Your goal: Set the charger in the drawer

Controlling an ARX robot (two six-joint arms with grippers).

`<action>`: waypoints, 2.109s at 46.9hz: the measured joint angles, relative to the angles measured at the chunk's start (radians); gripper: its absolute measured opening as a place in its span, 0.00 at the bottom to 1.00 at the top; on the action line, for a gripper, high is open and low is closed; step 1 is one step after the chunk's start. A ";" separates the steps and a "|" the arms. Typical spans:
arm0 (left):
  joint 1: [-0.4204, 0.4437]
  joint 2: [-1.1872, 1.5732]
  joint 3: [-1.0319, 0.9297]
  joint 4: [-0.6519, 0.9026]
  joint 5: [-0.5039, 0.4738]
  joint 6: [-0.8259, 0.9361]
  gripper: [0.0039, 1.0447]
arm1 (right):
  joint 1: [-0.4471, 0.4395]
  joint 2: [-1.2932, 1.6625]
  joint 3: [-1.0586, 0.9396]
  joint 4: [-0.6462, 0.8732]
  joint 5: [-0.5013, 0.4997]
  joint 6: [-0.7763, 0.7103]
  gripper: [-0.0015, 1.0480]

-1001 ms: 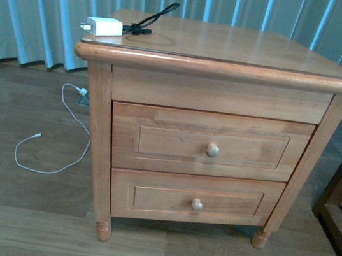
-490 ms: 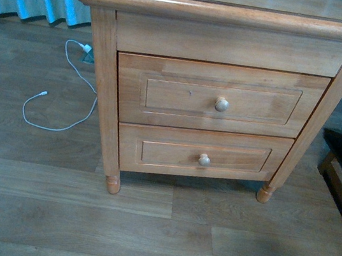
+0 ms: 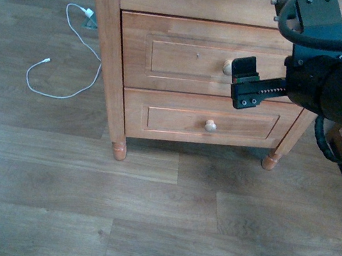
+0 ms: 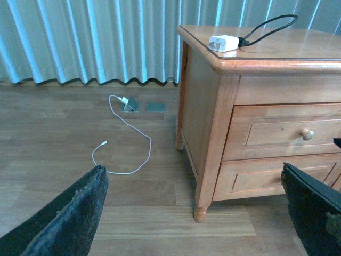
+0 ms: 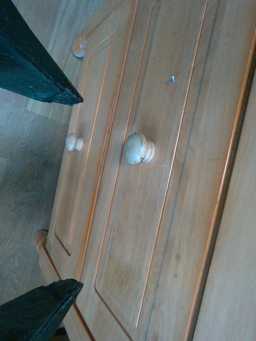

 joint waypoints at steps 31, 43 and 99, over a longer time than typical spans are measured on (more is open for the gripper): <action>0.000 0.000 0.000 0.000 0.000 0.000 0.94 | 0.084 0.218 0.267 -0.047 0.049 0.051 0.92; 0.000 0.000 0.000 0.000 0.000 0.000 0.94 | 0.072 0.268 0.339 -0.050 0.068 0.055 0.92; 0.000 0.000 0.000 0.000 0.000 0.000 0.94 | 0.061 0.320 0.375 -0.045 0.073 0.043 0.22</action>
